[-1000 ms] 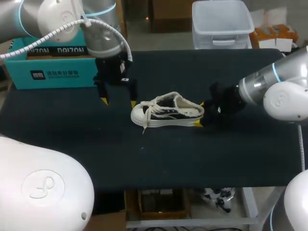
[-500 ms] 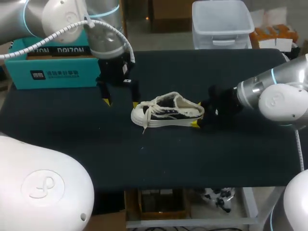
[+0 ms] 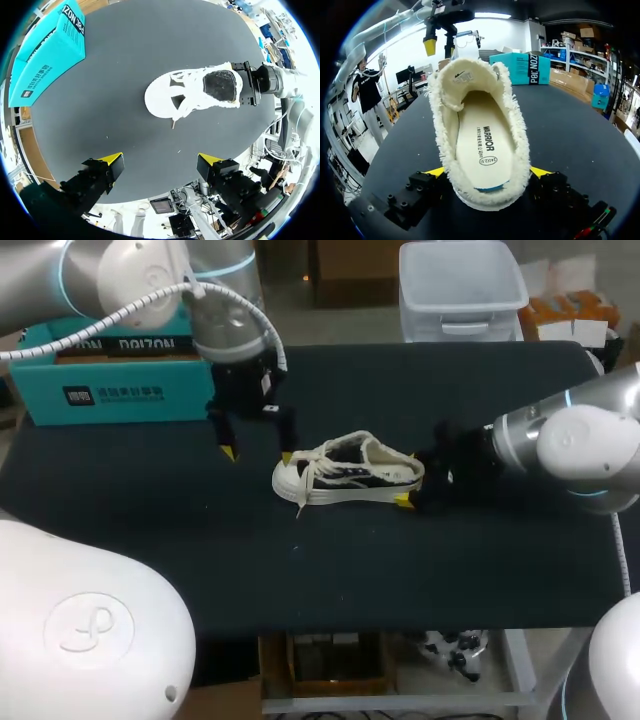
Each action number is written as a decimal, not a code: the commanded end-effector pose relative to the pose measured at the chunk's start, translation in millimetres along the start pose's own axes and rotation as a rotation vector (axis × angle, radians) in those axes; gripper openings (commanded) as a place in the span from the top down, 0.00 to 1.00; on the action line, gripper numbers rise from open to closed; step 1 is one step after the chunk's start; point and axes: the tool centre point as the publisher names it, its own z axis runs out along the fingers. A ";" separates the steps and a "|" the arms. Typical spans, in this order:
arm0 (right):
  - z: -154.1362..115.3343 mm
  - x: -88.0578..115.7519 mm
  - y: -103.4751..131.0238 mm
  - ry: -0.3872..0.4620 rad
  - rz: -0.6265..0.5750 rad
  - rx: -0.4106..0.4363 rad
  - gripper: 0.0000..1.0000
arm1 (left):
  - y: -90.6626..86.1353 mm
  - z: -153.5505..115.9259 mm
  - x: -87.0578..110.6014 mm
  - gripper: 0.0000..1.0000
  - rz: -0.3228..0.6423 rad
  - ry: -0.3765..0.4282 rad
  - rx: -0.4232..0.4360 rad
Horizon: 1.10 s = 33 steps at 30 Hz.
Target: Open the shoe tongue, take the insole out of the shoe, put the insole back into the shoe, and pack the shoe into the shoebox
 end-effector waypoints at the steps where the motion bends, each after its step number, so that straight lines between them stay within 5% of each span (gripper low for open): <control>1: 2.7 -3.8 0.1 0.013 -0.005 -0.006 0.00 | -4.1 3.9 3.0 0.00 -0.003 -0.005 -0.006; 6: 6.3 -4.2 1.0 0.026 -0.013 -0.014 0.00 | -7.2 6.6 4.1 0.00 -0.011 -0.007 -0.009; 7: 7.0 -4.3 1.0 0.027 -0.013 -0.013 0.58 | -7.9 7.1 4.5 0.00 -0.012 -0.006 -0.010; 8: 7.7 -4.2 1.1 0.029 -0.013 -0.009 1.00 | -8.6 7.5 5.3 0.00 -0.014 -0.005 -0.010; 16: 9.1 -0.3 0.1 0.026 -0.010 -0.013 1.00 | -13.0 2.4 27.4 0.00 -0.024 0.009 -0.016; 24: 9.3 0.7 -0.4 0.025 -0.010 -0.013 1.00 | -19.3 -11.6 73.6 0.00 -0.105 -0.067 0.033; 33: 9.3 0.7 -0.4 0.025 -0.010 -0.013 1.00 | -35.1 5.4 110.5 0.28 -0.188 -0.173 0.056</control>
